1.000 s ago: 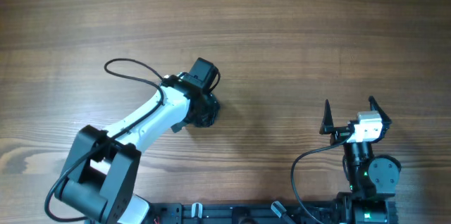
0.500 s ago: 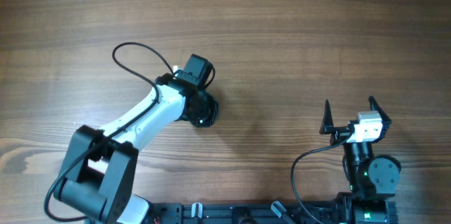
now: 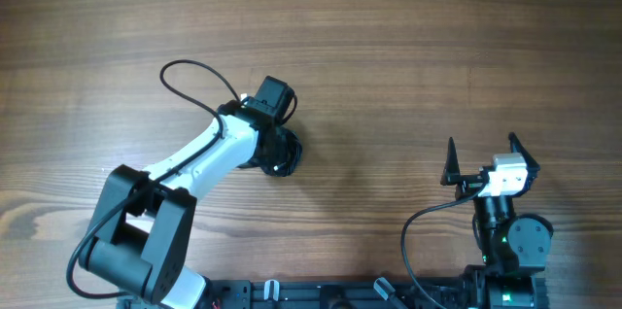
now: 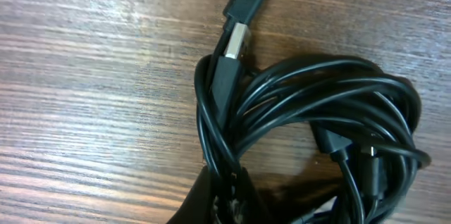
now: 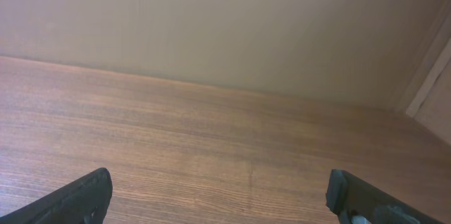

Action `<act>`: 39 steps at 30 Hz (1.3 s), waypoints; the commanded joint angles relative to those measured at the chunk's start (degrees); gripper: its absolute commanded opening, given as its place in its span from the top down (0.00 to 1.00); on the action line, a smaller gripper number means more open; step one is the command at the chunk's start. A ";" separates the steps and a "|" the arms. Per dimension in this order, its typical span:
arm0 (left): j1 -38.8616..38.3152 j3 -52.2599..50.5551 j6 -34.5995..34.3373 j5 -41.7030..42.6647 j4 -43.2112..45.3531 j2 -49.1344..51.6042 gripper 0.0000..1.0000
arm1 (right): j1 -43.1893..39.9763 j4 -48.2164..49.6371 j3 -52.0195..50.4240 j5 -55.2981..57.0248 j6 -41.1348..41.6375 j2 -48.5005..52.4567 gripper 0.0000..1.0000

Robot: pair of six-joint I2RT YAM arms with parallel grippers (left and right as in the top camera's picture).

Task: Untangle cables
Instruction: 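Close the left gripper on the black cable coil and lift it, then bring the right gripper toward the coil held by the left gripper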

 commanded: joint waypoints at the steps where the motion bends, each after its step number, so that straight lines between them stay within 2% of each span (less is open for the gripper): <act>1: 0.20 0.13 -1.25 6.43 -0.48 -5.31 0.96 | 0.24 0.13 -0.11 0.13 -0.72 0.02 0.00; 6: 0.17 0.13 -0.44 7.02 -0.68 -18.75 0.96 | 0.24 0.13 -0.11 0.13 -0.72 0.02 0.00; 12: 0.17 0.11 8.31 6.73 1.68 -28.83 0.96 | 0.24 0.24 -0.11 -1.81 1.29 0.02 0.00; 15: 0.20 0.11 7.74 6.12 5.51 -29.44 0.96 | 0.24 0.87 -0.11 -7.98 22.56 0.02 0.00; 16: 0.20 0.11 6.45 6.05 7.10 -29.31 0.96 | 0.24 1.03 -0.11 -9.40 32.98 0.02 0.00; 18: 0.20 0.11 2.93 5.86 9.84 -29.22 0.96 | 0.24 1.25 -0.11 -13.35 60.52 0.11 0.00; 19: 0.17 0.11 1.25 5.07 10.86 -29.22 0.96 | 0.24 1.42 -0.11 -14.51 69.59 0.28 0.00; 22: 0.20 0.11 -4.44 -1.36 11.85 -29.22 0.96 | 0.22 1.49 -0.11 -11.30 85.07 2.23 0.00; 23: 0.20 0.11 -5.46 -2.78 11.91 -29.22 0.96 | 0.24 1.51 -0.11 -10.86 83.45 2.82 0.00; 26: 0.17 0.11 -12.63 -5.27 11.91 -29.22 0.96 | 0.24 2.27 0.59 -15.15 68.59 5.38 0.00; 28: 0.17 0.11 -16.13 -5.29 11.89 -29.22 0.96 | 0.24 0.87 3.78 -18.21 63.82 8.37 0.00; 32: 0.17 0.11 -16.31 -5.95 11.98 -29.07 0.96 | 0.24 -3.02 13.75 -19.15 61.55 18.51 0.01; 35: 0.17 0.11 -17.84 -5.92 12.07 -28.55 0.96 | 0.24 -2.91 21.51 -26.88 61.05 28.81 0.00; 37: 0.17 0.11 -20.65 -5.90 11.89 -28.35 0.96 | 0.24 0.20 24.20 -35.06 61.29 34.56 0.00; 39: 0.17 0.11 -23.28 -5.90 11.93 -28.24 0.96 | 0.24 8.07 24.50 -43.04 67.43 40.83 0.00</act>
